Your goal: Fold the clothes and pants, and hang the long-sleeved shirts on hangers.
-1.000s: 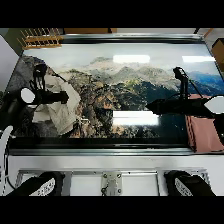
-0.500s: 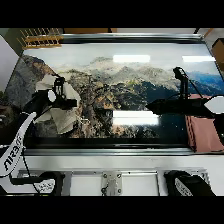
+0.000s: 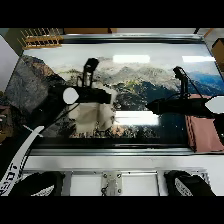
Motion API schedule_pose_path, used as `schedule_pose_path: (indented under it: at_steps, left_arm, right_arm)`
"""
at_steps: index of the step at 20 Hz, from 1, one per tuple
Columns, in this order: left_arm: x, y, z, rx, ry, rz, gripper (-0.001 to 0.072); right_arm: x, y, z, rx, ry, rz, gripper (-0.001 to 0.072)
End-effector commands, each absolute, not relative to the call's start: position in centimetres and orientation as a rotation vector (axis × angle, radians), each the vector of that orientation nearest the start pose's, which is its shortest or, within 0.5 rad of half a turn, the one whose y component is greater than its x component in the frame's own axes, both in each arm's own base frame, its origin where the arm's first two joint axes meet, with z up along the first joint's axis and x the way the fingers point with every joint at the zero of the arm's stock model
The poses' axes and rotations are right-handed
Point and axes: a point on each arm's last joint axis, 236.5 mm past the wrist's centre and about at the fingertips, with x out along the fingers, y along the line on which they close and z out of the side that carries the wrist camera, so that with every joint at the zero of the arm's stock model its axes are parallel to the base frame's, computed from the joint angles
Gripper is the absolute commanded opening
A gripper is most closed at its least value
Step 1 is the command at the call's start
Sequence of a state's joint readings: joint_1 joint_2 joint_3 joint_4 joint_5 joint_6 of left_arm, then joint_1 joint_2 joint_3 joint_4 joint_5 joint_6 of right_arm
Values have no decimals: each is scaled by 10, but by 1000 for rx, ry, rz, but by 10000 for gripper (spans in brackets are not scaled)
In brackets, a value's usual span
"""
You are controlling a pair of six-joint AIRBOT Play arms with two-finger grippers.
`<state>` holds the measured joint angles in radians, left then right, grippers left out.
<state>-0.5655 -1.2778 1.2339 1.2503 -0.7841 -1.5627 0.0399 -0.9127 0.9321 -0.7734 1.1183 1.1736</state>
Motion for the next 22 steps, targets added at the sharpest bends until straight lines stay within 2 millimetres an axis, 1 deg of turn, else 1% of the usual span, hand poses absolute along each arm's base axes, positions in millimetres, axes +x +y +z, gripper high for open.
schedule_pose_path:
  at_steps: [1, 2, 3, 4, 5, 6, 7, 8, 9, 10, 11, 12, 13, 14, 15, 16, 17, 19, 22]
  left_arm:
    - [359, -368, 110, -77, 795, -768, 7]
    - [365, -376, 104, -75, 802, -769, 186]
    - [373, -378, 98, -71, 822, -761, 579]
    - [382, -370, 95, -81, 858, -737, 693]
    - [394, -351, 94, -102, 908, -690, 693]
    - [406, -326, 94, -115, 937, -644, 693]
    - [419, -293, 94, -143, 959, -580, 693]
    - [425, -261, 90, -170, 982, -520, 693]
    - [425, -225, 81, -202, 1017, -454, 693]
    - [417, -196, 65, -223, 1062, -396, 693]
    - [402, -167, 43, -248, 1127, -338, 693]
    - [379, -145, 19, -267, 1203, -290, 693]
    - [356, -131, -4, -284, 1272, -254, 693]
    - [333, -122, -26, -303, 1332, -228, 693]
    - [311, -120, -46, -346, 1384, -217, 693]
    - [294, -127, -61, -383, 1419, -238, 693]
    - [282, -137, -72, -422, 1436, -276, 693]
    - [270, -159, -87, -500, 1462, -333, 693]
    - [263, -178, -109, -484, 1541, -363, 693]
  right_arm:
    - [318, 171, 126, 376, 907, 690, 21]
    - [320, 170, 126, 373, 903, 683, 21]
    - [322, 167, 126, 374, 899, 674, 21]
    - [324, 162, 126, 376, 895, 660, 21]
    - [327, 155, 126, 387, 890, 639, 21]
    - [331, 147, 127, 397, 881, 617, 21]
    - [334, 138, 129, 415, 871, 595, 21]
    - [336, 132, 132, 437, 860, 582, 21]
    - [336, 130, 136, 468, 855, 581, 21]
    - [336, 130, 139, 493, 852, 589, 21]
    - [337, 130, 141, 505, 844, 590, 21]
    - [337, 131, 142, 508, 843, 593, 21]
    - [337, 131, 142, 508, 844, 594, 21]
    - [336, 132, 142, 508, 845, 596, 20]
    - [336, 132, 142, 508, 844, 596, 21]
    - [336, 132, 142, 508, 845, 596, 21]
    - [336, 132, 142, 507, 845, 596, 21]
    - [336, 132, 142, 507, 845, 597, 20]
    - [336, 130, 139, 489, 852, 588, 19]
